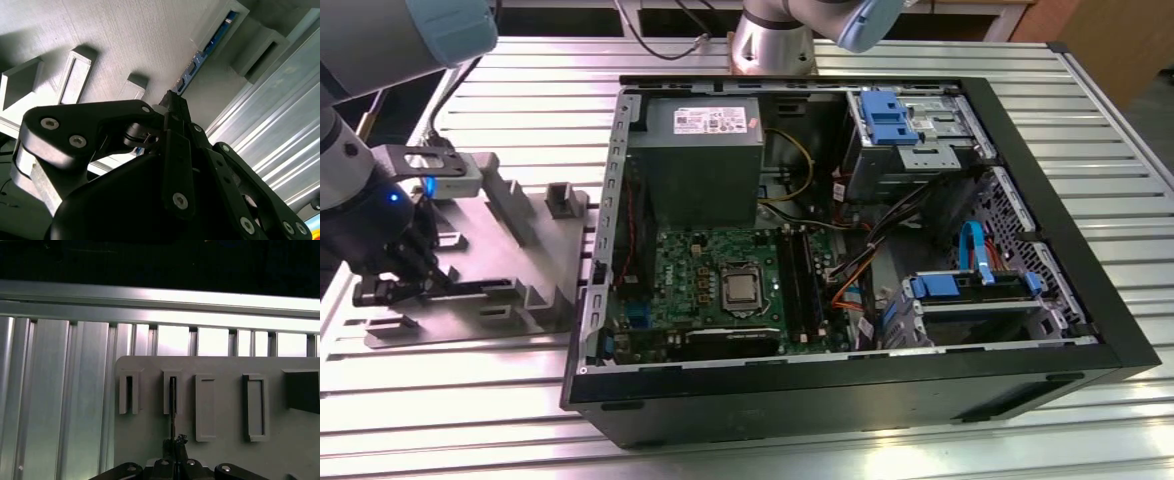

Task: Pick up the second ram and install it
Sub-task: 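Pick up the second ram and move it above second insertion slot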

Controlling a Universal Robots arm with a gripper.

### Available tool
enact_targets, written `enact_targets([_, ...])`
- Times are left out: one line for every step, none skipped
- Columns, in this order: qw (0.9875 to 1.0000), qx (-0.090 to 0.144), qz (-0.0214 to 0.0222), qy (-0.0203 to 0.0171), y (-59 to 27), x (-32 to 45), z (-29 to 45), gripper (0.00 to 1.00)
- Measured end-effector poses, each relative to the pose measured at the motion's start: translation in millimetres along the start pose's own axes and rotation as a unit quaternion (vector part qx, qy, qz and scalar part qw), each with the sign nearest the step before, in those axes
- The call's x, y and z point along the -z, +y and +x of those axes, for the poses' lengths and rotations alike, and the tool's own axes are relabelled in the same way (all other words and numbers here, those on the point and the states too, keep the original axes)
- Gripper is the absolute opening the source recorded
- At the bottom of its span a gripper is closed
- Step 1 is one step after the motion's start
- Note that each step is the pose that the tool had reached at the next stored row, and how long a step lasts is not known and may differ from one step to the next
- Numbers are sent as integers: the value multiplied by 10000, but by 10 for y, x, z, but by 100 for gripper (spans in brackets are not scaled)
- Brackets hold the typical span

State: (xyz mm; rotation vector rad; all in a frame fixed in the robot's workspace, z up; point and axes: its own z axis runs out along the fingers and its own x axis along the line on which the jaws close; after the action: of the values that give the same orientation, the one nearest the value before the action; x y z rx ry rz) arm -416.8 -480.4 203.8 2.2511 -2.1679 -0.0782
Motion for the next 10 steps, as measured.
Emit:
enact_targets([10000, 0, 1, -1, 0, 14, -1, 11])
enact_targets([10000, 0, 3, -2, 1, 31, -1, 11])
enact_targets([10000, 0, 2, -2, 2, 55, -2, 11])
enact_targets([10000, 0, 3, -2, 3, 78, -3, 11])
enact_targets([10000, 0, 3, -2, 4, 105, -3, 11])
enact_targets([10000, 0, 2, -2, 6, 135, -4, 11])
enact_targets([10000, 0, 2, -2, 7, 167, -5, 11])
enact_targets([10000, 0, 3, -2, 9, 199, -6, 11])
enact_targets([10000, 0, 2, -2, 10, 234, -6, 11])
enact_targets([10000, 0, 2, -1, 12, 263, -7, 11])
